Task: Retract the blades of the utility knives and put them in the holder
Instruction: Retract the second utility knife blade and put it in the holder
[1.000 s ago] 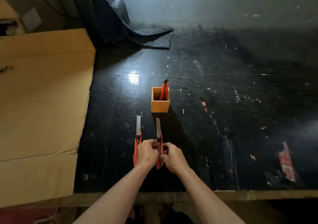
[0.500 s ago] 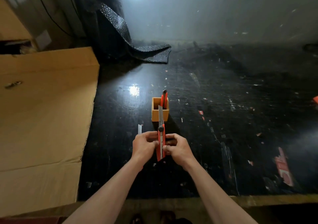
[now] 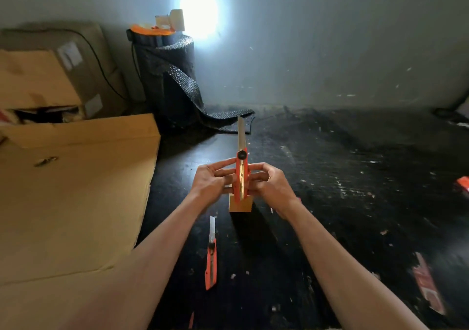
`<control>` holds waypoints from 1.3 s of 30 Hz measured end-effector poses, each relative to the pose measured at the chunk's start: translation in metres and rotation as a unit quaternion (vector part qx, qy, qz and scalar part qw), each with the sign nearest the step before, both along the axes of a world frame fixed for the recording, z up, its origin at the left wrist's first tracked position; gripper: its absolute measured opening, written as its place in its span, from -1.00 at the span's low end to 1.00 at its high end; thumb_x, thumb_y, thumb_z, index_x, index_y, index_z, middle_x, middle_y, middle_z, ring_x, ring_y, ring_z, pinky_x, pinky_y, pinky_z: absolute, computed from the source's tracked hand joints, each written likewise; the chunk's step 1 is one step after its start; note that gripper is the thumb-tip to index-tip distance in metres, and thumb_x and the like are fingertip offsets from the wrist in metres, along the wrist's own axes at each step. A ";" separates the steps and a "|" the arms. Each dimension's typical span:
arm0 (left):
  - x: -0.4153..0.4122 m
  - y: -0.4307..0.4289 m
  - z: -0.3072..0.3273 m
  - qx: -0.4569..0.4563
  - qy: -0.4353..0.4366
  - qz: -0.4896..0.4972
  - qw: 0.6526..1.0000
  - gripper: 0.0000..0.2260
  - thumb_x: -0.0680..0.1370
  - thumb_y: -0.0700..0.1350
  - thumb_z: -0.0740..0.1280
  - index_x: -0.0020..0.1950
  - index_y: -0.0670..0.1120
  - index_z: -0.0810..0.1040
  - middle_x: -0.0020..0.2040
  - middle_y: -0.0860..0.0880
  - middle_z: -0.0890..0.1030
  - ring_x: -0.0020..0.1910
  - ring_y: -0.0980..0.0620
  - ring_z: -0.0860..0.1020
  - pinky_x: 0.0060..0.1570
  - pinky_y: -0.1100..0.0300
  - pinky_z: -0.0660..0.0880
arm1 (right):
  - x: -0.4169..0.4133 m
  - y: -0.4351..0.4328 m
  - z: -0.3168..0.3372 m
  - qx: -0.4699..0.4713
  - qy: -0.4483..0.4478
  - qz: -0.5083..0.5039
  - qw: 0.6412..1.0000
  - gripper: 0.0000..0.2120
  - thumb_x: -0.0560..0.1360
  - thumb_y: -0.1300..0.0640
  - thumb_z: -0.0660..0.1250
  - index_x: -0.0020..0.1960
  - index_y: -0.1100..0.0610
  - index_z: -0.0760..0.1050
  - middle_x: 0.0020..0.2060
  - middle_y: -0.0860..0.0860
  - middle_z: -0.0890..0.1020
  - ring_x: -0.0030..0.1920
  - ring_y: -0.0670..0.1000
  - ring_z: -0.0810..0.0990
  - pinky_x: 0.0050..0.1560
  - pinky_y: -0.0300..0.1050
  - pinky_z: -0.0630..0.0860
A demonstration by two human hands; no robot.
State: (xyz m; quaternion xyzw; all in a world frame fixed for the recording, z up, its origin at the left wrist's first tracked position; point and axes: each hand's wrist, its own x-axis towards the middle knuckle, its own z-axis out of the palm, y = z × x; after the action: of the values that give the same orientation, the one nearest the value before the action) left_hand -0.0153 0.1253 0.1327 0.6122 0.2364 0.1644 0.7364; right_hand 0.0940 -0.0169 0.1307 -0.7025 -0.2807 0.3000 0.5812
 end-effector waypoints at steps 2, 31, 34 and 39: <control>0.004 0.005 0.015 0.017 -0.015 0.004 1.000 -0.58 0.53 -0.49 0.34 0.34 -0.18 0.59 0.05 -0.17 0.75 -0.05 -0.10 0.75 -0.16 0.04 0.69 | 0.006 0.007 0.018 0.011 -0.038 -0.008 0.999 -0.71 0.56 0.32 0.39 0.28 0.20 0.51 0.01 0.19 0.74 -0.05 0.12 0.77 0.03 0.16 0.71; 0.031 0.020 0.088 0.097 -0.059 0.044 0.993 -0.61 0.53 -0.45 0.38 0.33 -0.20 0.60 -0.09 0.00 0.75 -0.20 0.09 0.76 -0.33 0.23 0.64 | 0.028 0.025 0.071 0.007 -0.248 0.006 0.969 -0.88 0.58 0.19 0.42 0.11 0.06 0.58 -0.04 -0.04 0.70 -0.05 -0.02 0.71 -0.09 -0.21 0.70; 0.035 0.019 0.085 0.098 -0.056 0.037 0.993 -0.60 0.52 -0.45 0.39 0.34 -0.20 0.59 -0.01 -0.09 0.75 -0.17 0.06 0.76 -0.30 0.21 0.65 | 0.026 0.020 0.067 0.008 -0.245 0.008 0.969 -0.88 0.59 0.21 0.41 0.08 0.05 0.57 -0.07 -0.09 0.68 -0.07 -0.06 0.70 -0.15 -0.30 0.67; 0.041 0.017 0.081 0.103 -0.052 0.033 0.993 -0.58 0.52 -0.46 0.37 0.33 -0.17 0.60 0.03 -0.12 0.74 -0.06 -0.01 0.76 -0.23 0.14 0.69 | 0.028 0.015 0.062 -0.002 -0.256 0.005 0.967 -0.88 0.58 0.22 0.41 0.09 0.06 0.57 -0.06 -0.10 0.66 -0.07 -0.09 0.68 -0.14 -0.33 0.65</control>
State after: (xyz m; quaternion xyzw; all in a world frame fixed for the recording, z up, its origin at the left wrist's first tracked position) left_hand 0.0259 0.1419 0.2139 0.6677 0.1999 0.2436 0.6744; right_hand 0.1225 -0.0015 0.1931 -0.7555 -0.4232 0.1140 0.4870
